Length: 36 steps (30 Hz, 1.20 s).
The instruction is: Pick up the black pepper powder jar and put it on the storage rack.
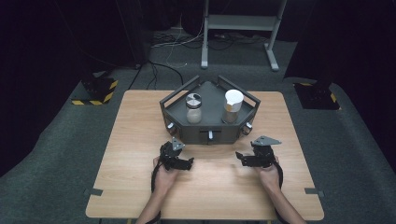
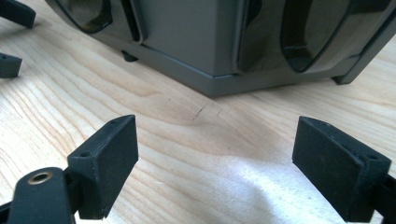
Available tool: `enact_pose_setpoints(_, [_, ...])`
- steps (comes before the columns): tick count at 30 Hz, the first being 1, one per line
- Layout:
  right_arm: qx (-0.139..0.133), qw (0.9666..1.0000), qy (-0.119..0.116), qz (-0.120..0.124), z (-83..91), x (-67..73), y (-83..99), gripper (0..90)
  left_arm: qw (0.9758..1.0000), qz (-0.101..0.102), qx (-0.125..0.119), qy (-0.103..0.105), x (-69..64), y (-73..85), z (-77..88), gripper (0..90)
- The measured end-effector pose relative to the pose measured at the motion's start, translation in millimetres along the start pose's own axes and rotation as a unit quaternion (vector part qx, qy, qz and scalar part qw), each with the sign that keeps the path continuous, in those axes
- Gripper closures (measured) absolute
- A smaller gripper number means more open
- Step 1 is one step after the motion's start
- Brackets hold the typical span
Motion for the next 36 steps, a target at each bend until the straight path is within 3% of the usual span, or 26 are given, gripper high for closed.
enact_pose_setpoints(36, [0.029,0.9996,-0.003,0.0,-13.8,9.0,9.5,13.6,1.0,0.0,0.0,0.0,-0.1,0.0,0.0,7.1])
Point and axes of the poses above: each handheld gripper's, and its own axes: z roughly backward along the jaws, y roughly out of its underside, x roughly to its left, the point moved 5 cm from there along -z, roughly forward along the jaws, and after that the axes turned 12 degrees about y, right-handed, at the moved point
